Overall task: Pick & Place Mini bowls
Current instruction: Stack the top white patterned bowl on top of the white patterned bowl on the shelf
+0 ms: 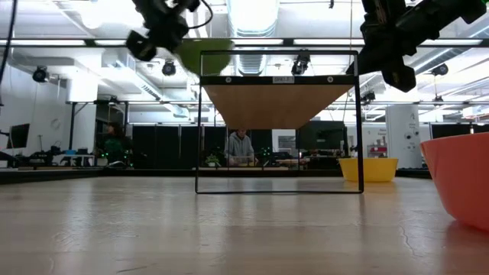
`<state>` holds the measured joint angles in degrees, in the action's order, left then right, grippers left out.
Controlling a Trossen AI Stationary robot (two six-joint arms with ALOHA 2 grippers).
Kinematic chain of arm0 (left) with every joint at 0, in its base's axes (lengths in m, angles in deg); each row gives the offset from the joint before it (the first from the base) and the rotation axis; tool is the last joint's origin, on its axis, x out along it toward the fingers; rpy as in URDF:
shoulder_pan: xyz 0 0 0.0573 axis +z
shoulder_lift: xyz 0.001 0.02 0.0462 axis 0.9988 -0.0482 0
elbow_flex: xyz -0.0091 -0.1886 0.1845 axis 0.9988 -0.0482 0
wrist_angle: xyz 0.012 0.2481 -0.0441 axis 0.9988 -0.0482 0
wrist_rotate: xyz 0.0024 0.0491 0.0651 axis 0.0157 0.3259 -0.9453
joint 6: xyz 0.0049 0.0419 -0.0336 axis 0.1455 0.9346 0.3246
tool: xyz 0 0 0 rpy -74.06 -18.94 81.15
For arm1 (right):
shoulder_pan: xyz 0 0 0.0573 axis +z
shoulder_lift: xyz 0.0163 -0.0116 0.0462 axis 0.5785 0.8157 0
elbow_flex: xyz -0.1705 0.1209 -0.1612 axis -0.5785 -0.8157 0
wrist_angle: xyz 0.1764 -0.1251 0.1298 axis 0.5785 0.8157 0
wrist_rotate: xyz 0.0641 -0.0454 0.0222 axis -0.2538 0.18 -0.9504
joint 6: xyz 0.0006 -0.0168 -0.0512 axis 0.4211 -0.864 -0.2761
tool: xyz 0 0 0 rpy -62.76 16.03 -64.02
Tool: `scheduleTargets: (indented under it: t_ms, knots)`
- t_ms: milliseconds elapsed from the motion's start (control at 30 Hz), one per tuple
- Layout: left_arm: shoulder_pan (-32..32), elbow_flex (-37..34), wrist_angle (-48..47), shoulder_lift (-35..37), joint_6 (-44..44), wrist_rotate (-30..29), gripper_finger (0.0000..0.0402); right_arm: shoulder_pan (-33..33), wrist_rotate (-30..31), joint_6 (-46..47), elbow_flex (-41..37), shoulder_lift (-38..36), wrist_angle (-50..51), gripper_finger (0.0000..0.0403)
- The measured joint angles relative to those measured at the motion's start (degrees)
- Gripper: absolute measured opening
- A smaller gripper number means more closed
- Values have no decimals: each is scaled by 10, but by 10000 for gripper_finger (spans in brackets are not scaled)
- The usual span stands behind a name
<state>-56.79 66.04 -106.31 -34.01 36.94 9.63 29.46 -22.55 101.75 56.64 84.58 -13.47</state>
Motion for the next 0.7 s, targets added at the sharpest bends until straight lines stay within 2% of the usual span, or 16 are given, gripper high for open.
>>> scheduleTargets:
  t_ms: [367,533,700]
  knots:
    - [95,240,14,-192,19,17,0,0,-5,-17,0,0,1,9]
    - [102,348,20,-281,19,22,0,0,-5,-24,0,0,2,9]
    - [92,434,9,-351,16,64,0,0,-5,-28,0,0,2,9]
